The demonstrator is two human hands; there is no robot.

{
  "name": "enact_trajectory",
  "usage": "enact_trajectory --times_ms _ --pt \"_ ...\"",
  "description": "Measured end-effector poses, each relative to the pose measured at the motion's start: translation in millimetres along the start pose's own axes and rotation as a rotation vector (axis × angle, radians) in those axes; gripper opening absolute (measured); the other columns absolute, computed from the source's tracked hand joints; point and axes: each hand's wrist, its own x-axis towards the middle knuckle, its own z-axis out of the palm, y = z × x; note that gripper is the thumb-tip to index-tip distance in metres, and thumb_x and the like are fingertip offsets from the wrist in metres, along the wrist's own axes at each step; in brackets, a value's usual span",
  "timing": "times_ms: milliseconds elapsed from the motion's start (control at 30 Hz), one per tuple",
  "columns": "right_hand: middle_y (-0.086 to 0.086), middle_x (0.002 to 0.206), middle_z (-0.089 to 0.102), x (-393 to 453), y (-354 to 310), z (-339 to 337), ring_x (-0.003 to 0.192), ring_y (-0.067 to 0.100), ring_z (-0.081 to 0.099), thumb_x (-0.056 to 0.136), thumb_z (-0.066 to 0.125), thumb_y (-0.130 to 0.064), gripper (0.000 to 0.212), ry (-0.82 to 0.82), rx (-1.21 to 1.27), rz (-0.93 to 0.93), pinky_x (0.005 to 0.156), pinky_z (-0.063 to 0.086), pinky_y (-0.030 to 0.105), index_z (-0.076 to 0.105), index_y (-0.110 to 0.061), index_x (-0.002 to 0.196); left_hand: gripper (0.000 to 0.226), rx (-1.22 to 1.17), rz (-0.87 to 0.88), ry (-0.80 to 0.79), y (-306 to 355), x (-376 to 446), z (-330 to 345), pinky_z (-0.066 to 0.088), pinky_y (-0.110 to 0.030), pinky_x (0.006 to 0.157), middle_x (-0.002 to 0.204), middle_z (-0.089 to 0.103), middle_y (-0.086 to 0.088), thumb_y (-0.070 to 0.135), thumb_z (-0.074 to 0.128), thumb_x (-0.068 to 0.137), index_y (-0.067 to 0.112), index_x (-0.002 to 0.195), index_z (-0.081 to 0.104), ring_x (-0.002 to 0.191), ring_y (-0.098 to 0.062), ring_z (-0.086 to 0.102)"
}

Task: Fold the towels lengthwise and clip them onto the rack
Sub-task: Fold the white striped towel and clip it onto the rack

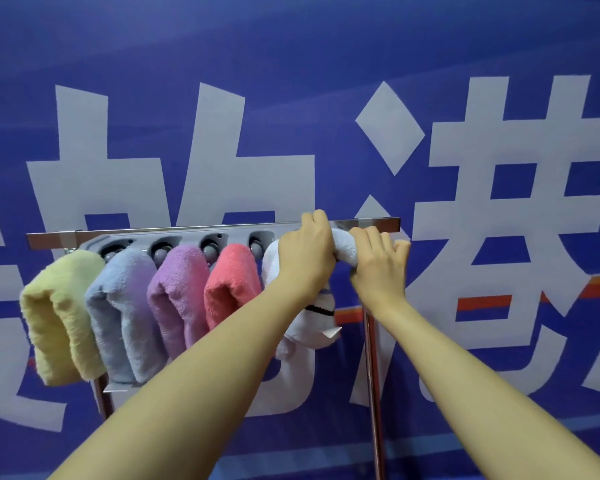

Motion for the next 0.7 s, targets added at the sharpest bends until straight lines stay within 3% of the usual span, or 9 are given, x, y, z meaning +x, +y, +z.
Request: enact_trajectory --times_ms 67,133,233,333,400,467,533,633,700 --pt "0.006 0.083 0.058 -16 -1 7 0.069 0.024 0.053 0.051 0.076 0.0 0.052 -0.064 0.041 0.026 0.068 0.01 0.027 0.059 -0.009 0.1 0.022 0.072 0.06 -0.025 -3 -4 7 0.026 -0.028 0.061 0.105 0.053 -0.011 0.004 0.046 0.085 0.006 0.106 0.043 0.06 -0.023 0.042" --pt "0.005 0.087 0.059 -27 -4 11 0.073 0.024 0.054 0.056 0.076 -0.005 0.05 -0.102 0.112 0.068 0.066 0.006 0.026 0.057 -0.01 0.103 0.023 0.106 0.129 -0.042 -6 -7 13 0.024 -0.028 0.072 0.106 0.055 -0.008 0.007 0.047 0.083 0.007 0.105 0.045 0.082 -0.028 0.054" --pt "0.003 0.107 0.056 -28 -10 12 0.093 0.023 0.054 0.066 0.057 -0.016 0.046 -0.152 0.29 0.148 0.072 0.014 0.026 0.054 -0.012 0.112 0.018 0.071 0.156 -0.037 -12 -8 15 0.017 -0.03 0.074 0.102 0.057 -0.006 0.014 0.051 0.078 0.013 0.092 0.04 0.095 -0.026 0.05" --pt "0.0 0.124 0.057 -19 -13 6 0.109 0.02 0.053 0.071 0.046 -0.019 0.057 -0.161 0.398 0.13 0.081 0.021 0.028 0.05 -0.015 0.128 0.019 0.056 0.192 -0.035 -19 -10 14 0.021 -0.033 0.077 0.102 0.057 -0.005 0.023 0.052 0.079 0.015 0.09 0.039 0.097 -0.027 0.049" --pt "0.002 0.124 0.06 -15 -11 -1 0.101 0.019 0.051 0.076 0.041 -0.014 0.056 -0.187 0.433 0.105 0.084 0.024 0.028 0.051 -0.016 0.132 0.021 0.039 0.207 -0.03 -23 -10 15 0.022 -0.034 0.08 0.102 0.057 -0.004 0.026 0.052 0.08 0.014 0.094 0.042 0.097 -0.027 0.05" --pt "0.002 0.124 0.061 -14 -7 -8 0.089 0.011 0.033 0.084 0.042 -0.005 0.051 -0.23 0.479 0.134 0.086 0.028 0.027 0.051 -0.016 0.133 0.024 0.026 0.223 -0.039 -26 -11 17 0.019 -0.034 0.077 0.096 0.059 -0.004 0.027 0.055 0.079 0.016 0.09 0.037 0.092 -0.027 0.052" --pt "0.001 0.124 0.061 -16 -4 -12 0.09 0.011 0.023 0.086 0.043 0.002 0.055 -0.296 0.512 0.176 0.086 0.031 0.026 0.047 -0.019 0.136 0.028 0.002 0.234 -0.084 -26 -11 16 0.018 -0.034 0.075 0.085 0.059 -0.004 0.03 0.054 0.076 0.015 0.087 0.032 0.083 -0.029 0.053" --pt "0.0 0.114 0.063 -22 -5 -11 0.094 0.02 0.029 0.085 0.041 0.003 0.061 -0.353 0.576 0.231 0.08 0.029 0.024 0.044 -0.025 0.138 0.039 -0.075 0.251 -0.188 -32 -11 11 0.022 -0.033 0.085 0.077 0.055 -0.003 0.04 0.042 0.065 0.011 0.091 0.039 0.08 -0.027 0.052" --pt "-0.001 0.11 0.064 -26 -7 -10 0.097 0.025 0.035 0.086 0.042 0.0 0.059 -0.369 0.64 0.287 0.08 0.026 0.024 0.044 -0.028 0.138 0.052 -0.109 0.272 -0.256 -39 -12 7 0.016 -0.031 0.092 0.092 0.06 -0.004 0.044 0.039 0.064 0.01 0.104 0.044 0.09 -0.024 0.05"
